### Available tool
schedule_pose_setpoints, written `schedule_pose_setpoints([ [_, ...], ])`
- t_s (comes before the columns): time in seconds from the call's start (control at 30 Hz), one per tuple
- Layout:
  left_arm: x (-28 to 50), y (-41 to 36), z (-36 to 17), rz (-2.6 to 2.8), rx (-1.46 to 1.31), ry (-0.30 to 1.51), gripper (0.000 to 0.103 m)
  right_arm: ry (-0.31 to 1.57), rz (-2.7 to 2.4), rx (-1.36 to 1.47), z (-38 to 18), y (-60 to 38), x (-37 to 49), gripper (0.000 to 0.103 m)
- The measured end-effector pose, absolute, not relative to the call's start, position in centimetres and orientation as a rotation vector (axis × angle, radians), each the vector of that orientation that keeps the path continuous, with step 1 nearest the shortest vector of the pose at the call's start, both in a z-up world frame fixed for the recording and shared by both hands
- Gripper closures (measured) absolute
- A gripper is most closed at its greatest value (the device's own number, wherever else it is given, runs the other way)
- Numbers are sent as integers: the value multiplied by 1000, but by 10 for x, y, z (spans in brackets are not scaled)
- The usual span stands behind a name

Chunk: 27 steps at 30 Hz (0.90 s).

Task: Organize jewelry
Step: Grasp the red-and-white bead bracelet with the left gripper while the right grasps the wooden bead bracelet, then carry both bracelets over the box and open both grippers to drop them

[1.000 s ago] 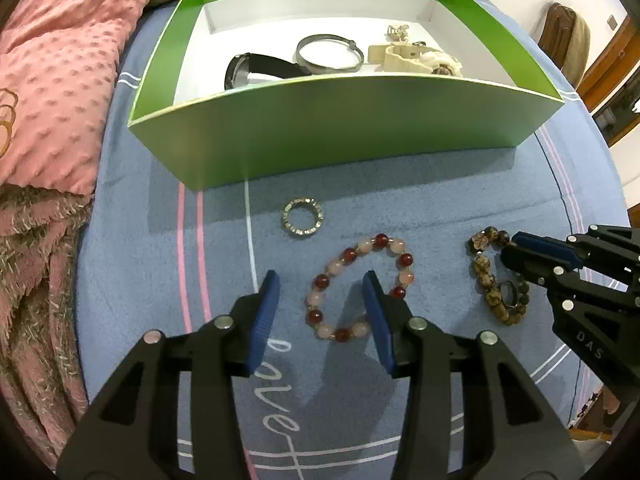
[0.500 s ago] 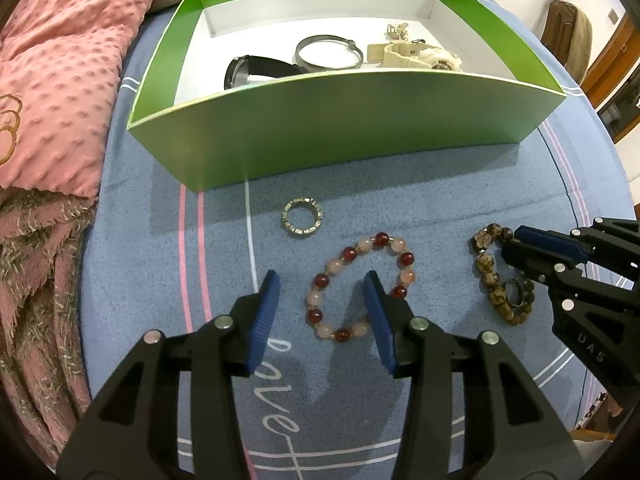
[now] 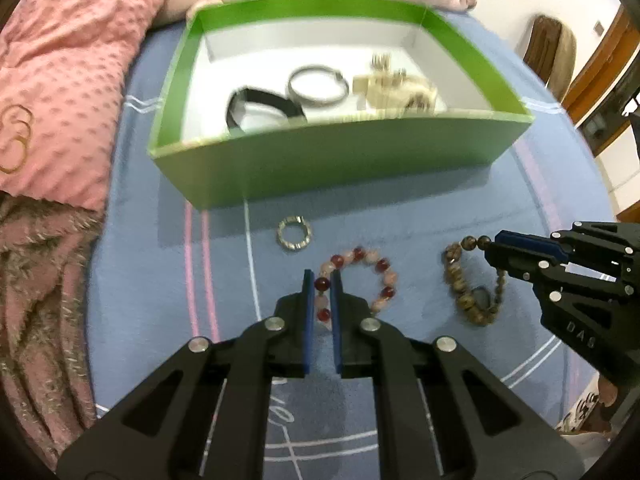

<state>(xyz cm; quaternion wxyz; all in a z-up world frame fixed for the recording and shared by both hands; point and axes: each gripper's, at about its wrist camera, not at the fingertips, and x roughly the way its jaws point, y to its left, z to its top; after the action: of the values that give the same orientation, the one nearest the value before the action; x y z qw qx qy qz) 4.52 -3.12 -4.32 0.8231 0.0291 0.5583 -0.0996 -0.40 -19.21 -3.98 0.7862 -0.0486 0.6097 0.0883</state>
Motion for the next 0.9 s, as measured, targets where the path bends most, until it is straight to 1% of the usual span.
schedule_pose_setpoints([
  [0.3,41,-27,18,-224,26,1075,95,1207,214,-89,19,-191,1,93],
  [0.47,53,-26,55,-238,19,1006,95,1142,235,-102,49,-187,6,93],
  [0.57,65,-30,68,-238,35,978,95,1108,242,-100,61,-184,17,93],
  [0.7,84,-33,73,-236,36,971,95,1059,235,-93,79,-186,34,93],
  [0.9,114,-38,52,-229,21,1018,95,1043,190,-75,83,-196,66,93],
])
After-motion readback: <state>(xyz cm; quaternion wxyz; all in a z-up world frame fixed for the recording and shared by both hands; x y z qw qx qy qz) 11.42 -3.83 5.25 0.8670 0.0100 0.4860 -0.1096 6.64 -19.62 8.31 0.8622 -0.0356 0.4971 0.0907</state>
